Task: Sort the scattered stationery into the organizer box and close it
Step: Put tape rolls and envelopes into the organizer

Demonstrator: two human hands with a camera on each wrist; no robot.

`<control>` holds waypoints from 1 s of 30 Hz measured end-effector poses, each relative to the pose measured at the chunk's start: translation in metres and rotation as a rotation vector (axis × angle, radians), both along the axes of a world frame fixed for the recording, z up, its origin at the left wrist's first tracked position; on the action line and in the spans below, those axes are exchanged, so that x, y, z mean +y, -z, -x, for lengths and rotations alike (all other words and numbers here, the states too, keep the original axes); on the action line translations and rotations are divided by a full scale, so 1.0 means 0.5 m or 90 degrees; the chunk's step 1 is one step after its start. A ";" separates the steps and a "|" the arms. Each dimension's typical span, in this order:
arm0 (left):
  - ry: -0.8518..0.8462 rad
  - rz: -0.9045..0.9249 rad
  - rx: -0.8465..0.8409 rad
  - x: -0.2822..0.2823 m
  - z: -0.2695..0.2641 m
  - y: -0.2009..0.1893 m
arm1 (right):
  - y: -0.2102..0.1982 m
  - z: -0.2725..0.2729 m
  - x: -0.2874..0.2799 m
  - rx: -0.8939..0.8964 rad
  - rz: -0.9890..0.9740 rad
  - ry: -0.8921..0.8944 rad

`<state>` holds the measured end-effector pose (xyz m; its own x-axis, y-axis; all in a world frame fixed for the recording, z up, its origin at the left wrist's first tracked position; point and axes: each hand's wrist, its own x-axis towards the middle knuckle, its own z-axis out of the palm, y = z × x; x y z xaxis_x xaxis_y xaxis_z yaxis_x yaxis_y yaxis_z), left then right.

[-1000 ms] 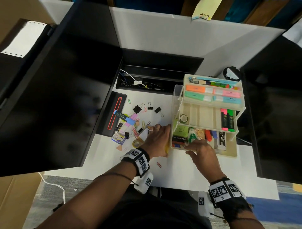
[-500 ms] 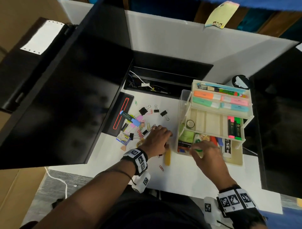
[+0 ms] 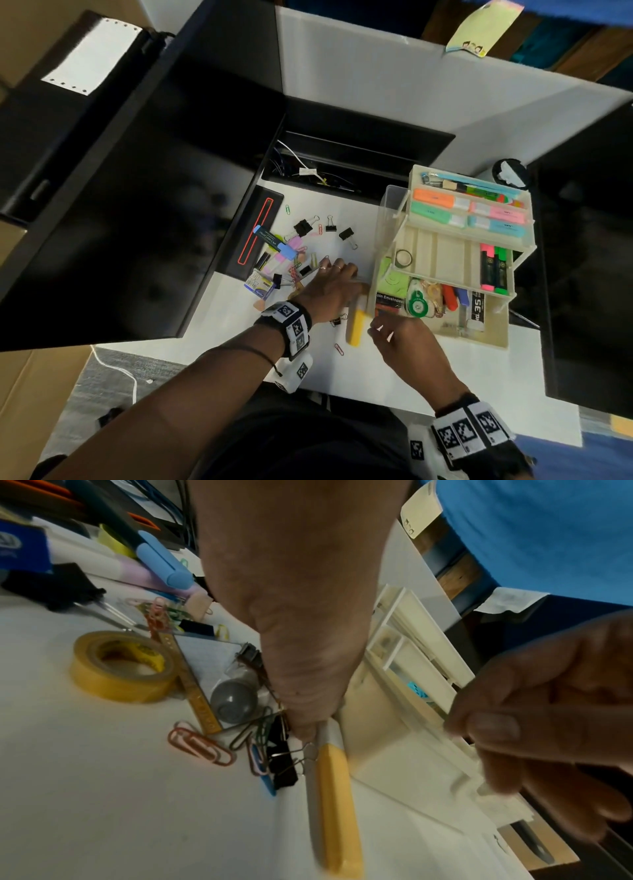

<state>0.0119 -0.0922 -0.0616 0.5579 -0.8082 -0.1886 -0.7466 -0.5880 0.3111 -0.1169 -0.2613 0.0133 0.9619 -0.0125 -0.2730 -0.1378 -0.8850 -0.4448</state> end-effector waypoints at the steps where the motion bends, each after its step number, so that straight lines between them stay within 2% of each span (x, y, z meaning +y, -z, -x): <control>1: -0.005 -0.002 0.001 -0.001 0.001 0.000 | 0.012 0.002 0.001 0.035 0.039 0.019; 3: -0.013 -0.008 -0.006 -0.004 0.005 0.001 | 0.041 0.006 0.007 0.127 0.143 0.056; 5: -0.022 -0.011 -0.019 -0.002 0.007 0.003 | 0.062 0.012 0.026 0.197 0.195 0.079; 9: -0.093 0.057 -0.015 0.024 -0.002 -0.004 | 0.075 0.009 0.073 0.231 0.250 0.045; 12: -0.170 0.090 -0.008 0.064 -0.027 -0.017 | 0.087 -0.009 0.088 0.204 0.212 0.061; 19: -0.334 0.000 -0.030 0.183 -0.112 -0.036 | 0.090 -0.024 0.104 0.187 0.143 0.091; 22: -0.342 -0.039 -0.034 0.204 -0.126 -0.029 | 0.077 -0.025 0.106 0.219 0.125 0.122; 27: -0.330 -0.085 -0.046 0.202 -0.134 -0.035 | 0.013 -0.020 0.095 0.261 0.093 0.100; 30: -0.332 -0.083 -0.046 0.199 -0.140 -0.038 | -0.051 -0.024 0.061 0.206 0.039 0.102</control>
<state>0.0822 0.0071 -0.0425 0.8936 -0.3938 -0.2154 -0.3628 -0.9162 0.1702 -0.1051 -0.2305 0.0386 0.8101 -0.1823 -0.5572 -0.4024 -0.8641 -0.3023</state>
